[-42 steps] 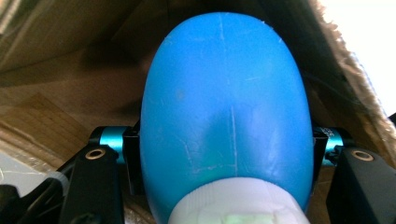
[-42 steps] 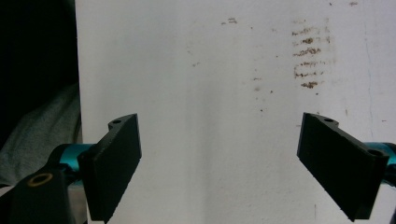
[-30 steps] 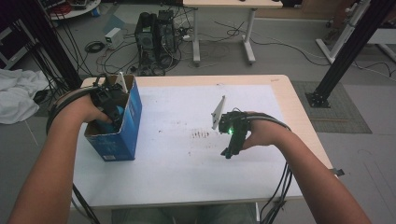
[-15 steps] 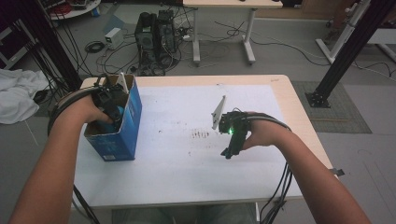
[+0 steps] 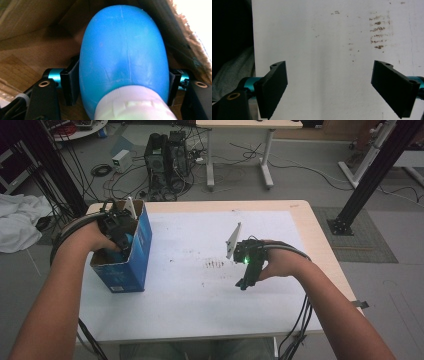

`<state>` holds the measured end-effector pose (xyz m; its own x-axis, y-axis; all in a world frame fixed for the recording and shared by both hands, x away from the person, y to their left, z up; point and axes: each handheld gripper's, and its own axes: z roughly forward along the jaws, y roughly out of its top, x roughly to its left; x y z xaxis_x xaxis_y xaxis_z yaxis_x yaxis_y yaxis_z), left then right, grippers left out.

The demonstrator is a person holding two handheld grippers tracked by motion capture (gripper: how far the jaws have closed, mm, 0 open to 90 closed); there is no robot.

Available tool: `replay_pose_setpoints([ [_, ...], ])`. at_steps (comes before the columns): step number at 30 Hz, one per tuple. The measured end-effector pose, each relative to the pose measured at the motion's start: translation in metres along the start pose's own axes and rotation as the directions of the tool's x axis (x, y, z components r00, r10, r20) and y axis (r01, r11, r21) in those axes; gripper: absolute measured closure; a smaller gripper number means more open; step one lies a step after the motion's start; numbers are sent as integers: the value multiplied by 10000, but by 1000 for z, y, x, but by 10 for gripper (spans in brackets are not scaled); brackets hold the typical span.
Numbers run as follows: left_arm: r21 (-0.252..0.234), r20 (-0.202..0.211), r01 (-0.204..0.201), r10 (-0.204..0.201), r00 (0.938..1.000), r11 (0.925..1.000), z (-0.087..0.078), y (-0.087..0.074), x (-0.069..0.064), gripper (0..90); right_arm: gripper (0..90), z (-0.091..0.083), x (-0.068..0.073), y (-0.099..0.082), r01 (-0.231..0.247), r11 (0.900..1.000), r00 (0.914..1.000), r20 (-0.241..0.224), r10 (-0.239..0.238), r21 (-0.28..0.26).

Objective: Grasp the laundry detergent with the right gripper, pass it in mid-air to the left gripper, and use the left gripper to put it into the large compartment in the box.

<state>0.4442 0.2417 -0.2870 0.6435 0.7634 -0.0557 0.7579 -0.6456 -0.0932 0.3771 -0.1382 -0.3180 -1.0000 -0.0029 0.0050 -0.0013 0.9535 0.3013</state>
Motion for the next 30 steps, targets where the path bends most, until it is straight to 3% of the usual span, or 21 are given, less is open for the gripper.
replay_pose_setpoints([
  [1,-115,-16,113,-113,9999,9999,1,0,-1,329,129,0,0,0,23,10000,10000,-31,-23,1],
  [3,4,32,-90,90,10000,10000,-2,0,0,328,129,0,0,0,30,10000,10000,-30,-30,8],
  [4,-241,19,207,-206,9998,9995,-1,-1,-2,328,129,1,1,0,-104,9999,9999,-13,104,-73],
  [5,19,15,-112,112,9999,9999,-3,-1,0,328,129,0,0,0,-43,10000,10000,-30,43,-8],
  [8,-112,-146,-39,37,9999,9999,-6,-2,-1,326,129,0,0,0,-2,10000,10000,-7,2,14],
  [9,-213,-31,96,-97,9999,9997,-6,-2,-2,322,129,0,0,0,-20,10000,10000,-2,20,-11],
  [10,-32,45,-49,49,10000,10000,-8,-3,0,323,129,0,0,0,-45,10000,10000,-3,45,-24],
  [12,-180,-110,23,-25,9999,9998,-10,-4,-2,323,129,0,0,0,15,10000,10000,7,-15,-30],
  [16,-111,-107,-202,201,9997,9997,-14,-6,-3,316,129,-1,1,0,-50,10000,10000,26,50,-17],
  [22,-381,-101,-101,98,9999,9992,-19,-8,-8,298,129,-2,3,1,-108,9999,9999,81,109,-101],
  [23,-193,-79,-312,310,9995,9993,-21,-8,-8,298,129,-2,3,1,-98,9999,9999,66,99,-106],
  [25,-358,-152,-123,117,9998,9993,-21,-9,-12,284,129,-2,3,0,-38,10000,10000,63,38,-75],
  [30,-169,-173,-320,317,9993,9993,-28,-11,-12,284,129,-3,4,1,-76,9999,9999,80,77,-111],
])
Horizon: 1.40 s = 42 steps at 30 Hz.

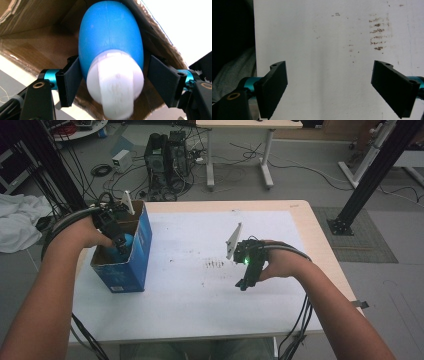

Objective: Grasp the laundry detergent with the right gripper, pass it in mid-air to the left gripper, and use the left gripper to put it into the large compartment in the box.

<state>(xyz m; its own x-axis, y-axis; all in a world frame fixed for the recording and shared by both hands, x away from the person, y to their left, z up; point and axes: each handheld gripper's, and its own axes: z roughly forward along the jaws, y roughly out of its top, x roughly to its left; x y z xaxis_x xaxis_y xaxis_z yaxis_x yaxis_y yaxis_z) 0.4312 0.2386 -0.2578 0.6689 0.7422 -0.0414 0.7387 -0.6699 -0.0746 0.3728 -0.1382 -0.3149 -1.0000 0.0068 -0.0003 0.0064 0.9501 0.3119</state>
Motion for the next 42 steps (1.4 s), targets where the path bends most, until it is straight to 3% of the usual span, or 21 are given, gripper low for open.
replay_pose_setpoints([
  [2,-21,-47,-26,26,10000,10000,-3,-2,0,284,129,0,0,0,46,10000,10000,-31,-46,17],
  [3,-14,-44,0,-1,10000,10000,-4,-2,-1,284,129,-1,-3,-1,418,9990,9991,26,-419,124],
  [8,-268,-120,39,-42,9999,9996,-13,-5,-4,284,129,-1,-2,-1,382,9991,9992,-74,-381,167],
  [10,-236,-123,-106,103,9999,9997,-17,-6,-5,284,129,0,1,0,-28,10000,10000,-12,28,14],
  [12,-289,-61,-184,183,9998,9994,-22,-6,-8,284,129,0,-1,0,328,9994,9995,-33,-328,128],
  [15,-332,-155,-290,285,9995,9990,-28,-7,-11,284,129,0,-2,1,357,9993,9994,-28,-357,72],
  [16,-527,-115,-37,31,9999,9986,-29,-7,-13,284,129,0,-1,1,305,9995,9995,-26,-305,78],
  [17,-378,-152,-229,223,9996,9990,-31,-7,-13,284,129,0,1,2,17,10000,10000,-67,-17,-23],
  [19,-366,-194,-301,295,9994,9989,-35,-7,-14,257,129,-1,1,2,58,10000,10000,-27,-58,-48],
  [20,-538,-186,-138,128,9997,9985,-35,-7,-16,257,129,-1,-2,1,414,9991,9991,-6,-414,62],
  [23,-415,-228,-320,311,9993,9986,-40,-7,-16,257,129,-2,-1,0,383,9992,9993,11,-383,69],
  [24,-405,-265,-361,351,9990,9985,-41,-7,-17,257,129,-2,1,1,14,10000,10000,2,-14,-27],
  [25,-371,-259,-391,382,9989,9985,-43,-6,-17,257,129,-2,0,0,259,9997,9997,18,-259,5],
  [26,-383,-239,-372,363,9991,9986,-44,-6,-18,257,129,-3,1,0,9,10000,10000,2,-9,-55],
  [32,-465,-334,-551,536,9980,9974,-51,-6,-22,243,129,-4,1,-1,-25,10000,10000,-5,25,-61],
  [33,-536,-276,-510,496,9984,9973,-52,-6,-23,242,129,-4,-1,-2,338,9994,9994,27,-338,33],
  [34,-482,-293,-658,645,9975,9967,-54,-6,-23,242,129,-4,1,-1,-40,9999,10000,27,40,-93],
  [36,-731,-479,-676,642,9968,9950,-56,-7,-26,210,129,-4,1,-2,-58,9999,10000,46,58,-90],
  [38,-673,-483,-901,869,9950,9937,-60,-7,-27,209,129,-4,1,-2,-61,9999,10000,22,61,-118],
  [39,-819,-452,-764,729,9963,9937,-60,-7,-29,208,129,-5,1,-2,-81,9999,10000,6,81,-105],
  [42,-788,-484,-927,890,9949,9926,-61,-6,-33,189,129,-5,0,-3,-93,9999,10000,31,94,-99],
])
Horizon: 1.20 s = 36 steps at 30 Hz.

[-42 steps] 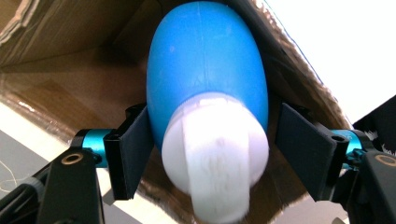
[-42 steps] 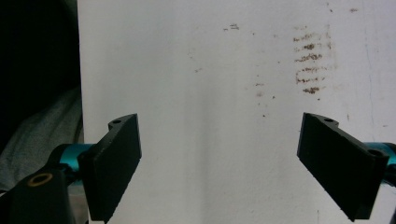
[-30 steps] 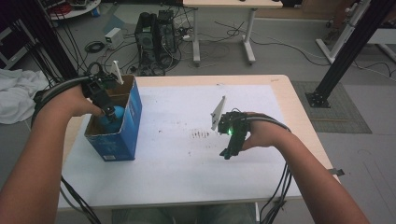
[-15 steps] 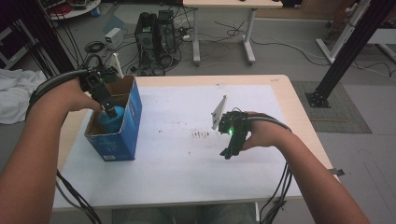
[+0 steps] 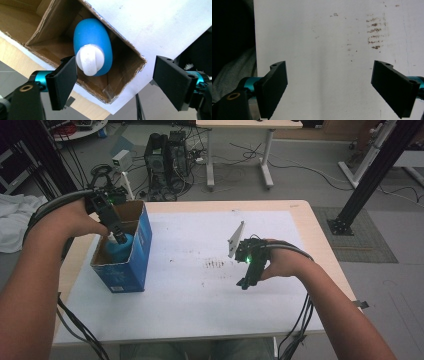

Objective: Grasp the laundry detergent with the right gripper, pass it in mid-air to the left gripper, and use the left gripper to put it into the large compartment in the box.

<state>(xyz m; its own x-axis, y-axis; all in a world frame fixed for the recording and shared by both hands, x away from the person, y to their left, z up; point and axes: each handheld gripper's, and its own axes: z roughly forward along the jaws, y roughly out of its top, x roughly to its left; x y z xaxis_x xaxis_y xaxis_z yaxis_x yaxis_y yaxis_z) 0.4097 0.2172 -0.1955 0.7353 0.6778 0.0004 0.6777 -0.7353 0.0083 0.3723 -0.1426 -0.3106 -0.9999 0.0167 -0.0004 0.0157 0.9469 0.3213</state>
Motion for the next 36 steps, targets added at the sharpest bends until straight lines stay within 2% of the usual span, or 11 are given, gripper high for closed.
replay_pose_setpoints([
  [3,-139,-52,-131,131,9999,9998,-2,1,-4,178,129,-1,0,0,-21,10000,10000,20,21,5],
  [9,-46,-66,-726,725,9973,9974,-8,7,-15,158,129,-2,0,-1,-42,10000,10000,35,42,-55],
  [11,72,-115,-1103,1103,9938,9939,-11,10,-17,156,129,-3,1,-1,-87,10000,9999,76,87,9],
  [16,24,-129,-1477,1477,9889,9890,-10,18,-28,156,129,-6,2,-2,-127,9999,9999,117,126,79],
  [21,92,-45,-2266,2266,9740,9740,-7,26,-37,156,129,-12,1,-4,-206,9997,9994,281,203,116],
  [22,207,-27,-2503,2504,9681,9679,-8,28,-38,156,129,-14,1,-5,-258,9996,9993,256,254,141],
  [26,163,-47,-2958,2959,9552,9551,-8,35,-43,156,129,-20,1,-6,-350,9992,9987,368,343,180],
  [31,-21,-53,-3715,3715,9284,9284,-10,46,-58,156,129,-27,1,-8,-530,9982,9974,493,516,265],
  [32,44,-59,-3980,3980,9174,9174,-11,49,-60,157,129,-28,1,-8,-542,9981,9971,543,525,294],
  [33,-56,-9,-3968,3968,9179,9179,-9,51,-64,156,129,-30,1,-9,-590,9977,9971,507,572,345],
  [36,43,70,-4354,4354,9002,9002,-7,57,-73,156,129,-30,1,-11,-670,9968,9966,512,649,425],
])
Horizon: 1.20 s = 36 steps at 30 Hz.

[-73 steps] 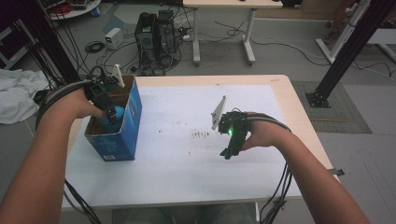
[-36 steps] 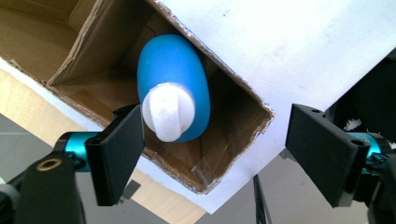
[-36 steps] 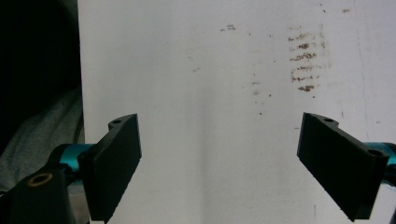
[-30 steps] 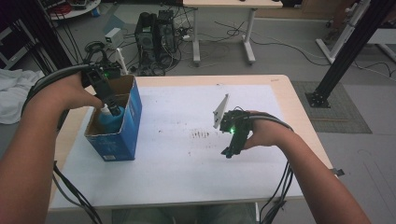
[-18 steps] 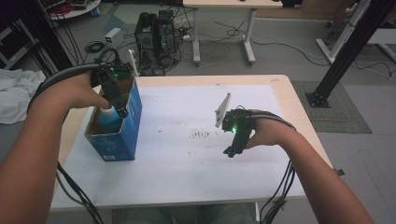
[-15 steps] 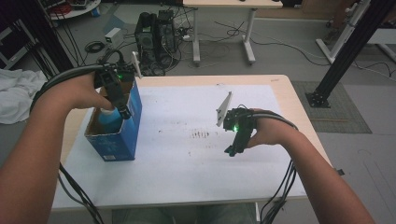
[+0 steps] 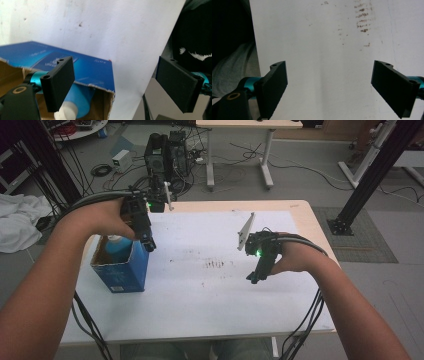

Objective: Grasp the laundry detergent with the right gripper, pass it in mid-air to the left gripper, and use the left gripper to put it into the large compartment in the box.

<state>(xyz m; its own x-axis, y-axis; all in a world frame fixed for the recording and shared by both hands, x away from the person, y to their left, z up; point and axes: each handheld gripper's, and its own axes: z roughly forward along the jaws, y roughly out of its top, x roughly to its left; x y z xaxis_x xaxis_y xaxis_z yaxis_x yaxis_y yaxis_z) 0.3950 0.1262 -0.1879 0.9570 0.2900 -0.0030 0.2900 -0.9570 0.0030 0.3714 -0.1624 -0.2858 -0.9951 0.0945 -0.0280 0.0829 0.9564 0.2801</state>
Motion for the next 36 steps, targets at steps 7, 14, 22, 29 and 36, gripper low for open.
replay_pose_setpoints([
  [7,211,180,-735,731,9972,9971,13,15,-8,156,129,-3,-2,0,47,9996,10000,29,-48,274],
  [14,240,241,-702,696,9973,9972,18,19,-8,156,129,-4,-8,4,158,9996,9999,-16,-157,229],
  [22,285,235,-748,742,9970,9968,19,23,-7,156,129,-3,-12,2,126,9996,9998,-155,-122,263],
  [29,359,406,-740,725,9965,9966,23,23,-3,156,129,-3,-11,3,162,9994,9998,-123,-159,297],
  [36,332,355,-704,692,9970,9970,25,20,-2,156,129,-2,-16,5,534,9977,9985,-110,-530,426],
])
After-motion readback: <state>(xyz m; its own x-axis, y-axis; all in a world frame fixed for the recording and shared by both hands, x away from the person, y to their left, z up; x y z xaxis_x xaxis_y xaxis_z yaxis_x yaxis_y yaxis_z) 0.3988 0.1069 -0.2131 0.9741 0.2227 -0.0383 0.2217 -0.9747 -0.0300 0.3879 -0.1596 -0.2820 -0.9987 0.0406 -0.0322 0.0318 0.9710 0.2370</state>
